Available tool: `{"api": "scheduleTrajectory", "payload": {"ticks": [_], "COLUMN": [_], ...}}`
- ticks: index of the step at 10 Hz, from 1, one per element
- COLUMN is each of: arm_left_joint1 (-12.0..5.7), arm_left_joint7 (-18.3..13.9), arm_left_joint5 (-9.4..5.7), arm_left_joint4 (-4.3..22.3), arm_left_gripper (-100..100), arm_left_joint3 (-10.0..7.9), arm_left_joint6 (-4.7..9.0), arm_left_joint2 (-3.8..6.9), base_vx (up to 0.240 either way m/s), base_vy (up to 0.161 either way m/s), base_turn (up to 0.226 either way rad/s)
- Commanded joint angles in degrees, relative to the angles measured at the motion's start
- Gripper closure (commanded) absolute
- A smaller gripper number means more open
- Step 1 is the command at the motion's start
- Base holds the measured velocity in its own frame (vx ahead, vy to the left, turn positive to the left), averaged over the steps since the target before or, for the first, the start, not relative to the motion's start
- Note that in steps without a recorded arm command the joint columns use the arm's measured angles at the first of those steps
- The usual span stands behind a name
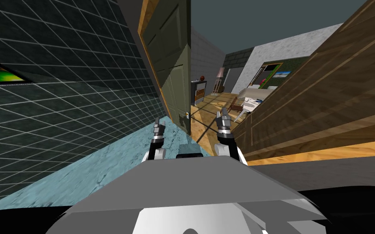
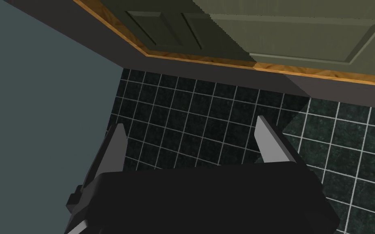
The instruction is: Push the door open
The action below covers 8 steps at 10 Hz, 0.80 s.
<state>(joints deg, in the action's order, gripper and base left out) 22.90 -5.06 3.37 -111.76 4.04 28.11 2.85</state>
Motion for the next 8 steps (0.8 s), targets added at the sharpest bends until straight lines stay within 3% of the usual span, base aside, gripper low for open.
{"api": "scheduleTrajectory", "payload": {"ticks": [1, 8], "arm_left_joint1": [-0.69, -4.22], "arm_left_joint7": [-0.1, -0.1], "arm_left_joint5": [0.04, 0.53], "arm_left_joint4": [2.3, 14.2], "arm_left_gripper": [-100, -100], "arm_left_joint3": [0.82, 4.97], "arm_left_joint6": [0.48, 3.46], "arm_left_joint2": [0.47, 1.41], "base_vx": [0.104, 0.081], "base_vy": [0.06, 0.083], "base_turn": [-0.088, -0.117]}}
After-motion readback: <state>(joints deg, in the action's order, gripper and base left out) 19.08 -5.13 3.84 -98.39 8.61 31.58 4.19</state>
